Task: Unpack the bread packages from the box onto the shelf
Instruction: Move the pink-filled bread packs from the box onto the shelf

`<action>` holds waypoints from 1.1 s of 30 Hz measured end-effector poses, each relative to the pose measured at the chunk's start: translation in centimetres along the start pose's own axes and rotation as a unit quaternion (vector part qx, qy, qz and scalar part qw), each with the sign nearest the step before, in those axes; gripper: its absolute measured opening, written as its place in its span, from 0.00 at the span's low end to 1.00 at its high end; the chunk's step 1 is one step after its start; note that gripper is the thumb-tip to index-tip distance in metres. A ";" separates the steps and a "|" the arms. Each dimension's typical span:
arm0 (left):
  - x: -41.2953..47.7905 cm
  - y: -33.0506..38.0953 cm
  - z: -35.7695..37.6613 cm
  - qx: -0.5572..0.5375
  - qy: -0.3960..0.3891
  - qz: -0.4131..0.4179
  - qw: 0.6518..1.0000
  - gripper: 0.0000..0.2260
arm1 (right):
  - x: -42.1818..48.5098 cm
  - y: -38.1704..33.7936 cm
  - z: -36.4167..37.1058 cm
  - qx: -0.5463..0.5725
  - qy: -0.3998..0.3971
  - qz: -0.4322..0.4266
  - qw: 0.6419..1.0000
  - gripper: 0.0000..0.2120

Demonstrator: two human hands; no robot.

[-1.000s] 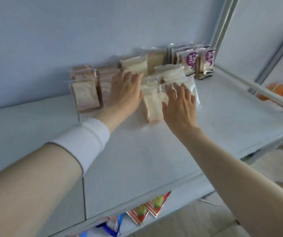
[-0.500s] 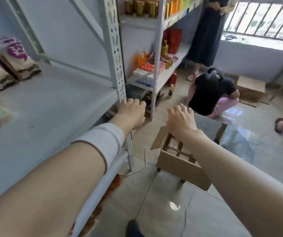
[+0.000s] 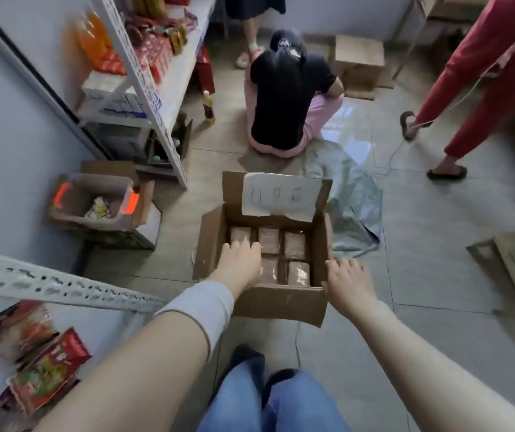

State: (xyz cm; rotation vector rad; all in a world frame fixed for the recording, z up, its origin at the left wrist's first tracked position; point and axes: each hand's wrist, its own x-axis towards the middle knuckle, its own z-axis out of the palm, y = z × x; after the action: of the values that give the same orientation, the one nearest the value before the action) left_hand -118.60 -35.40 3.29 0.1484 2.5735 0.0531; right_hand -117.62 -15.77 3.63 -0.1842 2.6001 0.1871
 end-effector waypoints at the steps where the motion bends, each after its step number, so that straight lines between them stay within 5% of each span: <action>1: 1.4 0.3 0.7 -0.006 -0.018 0.001 1.000 0.19 | 0.8 0.5 0.9 0.011 -0.017 0.006 1.000 0.17; 9: 12.7 2.5 7.8 -0.129 -0.145 -0.062 0.979 0.22 | 10.1 1.4 9.2 0.129 -0.138 0.012 0.982 0.23; 14: 25.6 3.6 16.7 -0.309 -0.190 -0.119 0.924 0.22 | 21.3 -0.8 19.8 0.301 -0.236 0.151 0.911 0.32; 17: 33.9 4.7 22.6 -0.388 -0.174 -0.157 0.891 0.22 | 26.8 -1.8 26.3 0.333 -0.299 0.254 0.858 0.35; 21: 40.6 6.0 26.6 -0.370 -0.056 -0.205 0.904 0.24 | 30.6 -3.8 31.6 0.374 -0.285 0.379 0.797 0.33; 25: 42.0 8.0 26.8 -0.349 0.014 -0.182 0.919 0.30 | 31.6 -4.9 31.7 0.319 -0.145 0.425 0.835 0.24; 30: 43.6 8.2 26.3 -0.421 -0.013 -0.245 0.874 0.32 | 31.3 -2.4 31.7 0.360 -0.257 0.387 0.809 0.22; 33: 44.2 7.3 25.6 -0.389 -0.082 -0.210 0.893 0.26 | 30.9 -1.4 30.5 0.380 -0.293 0.368 0.796 0.30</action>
State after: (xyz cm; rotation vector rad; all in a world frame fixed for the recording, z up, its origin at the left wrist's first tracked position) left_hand -141.29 -22.85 -41.24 -0.6678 2.1662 0.8474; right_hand -128.78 -14.98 -38.40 1.0178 1.7972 -0.4701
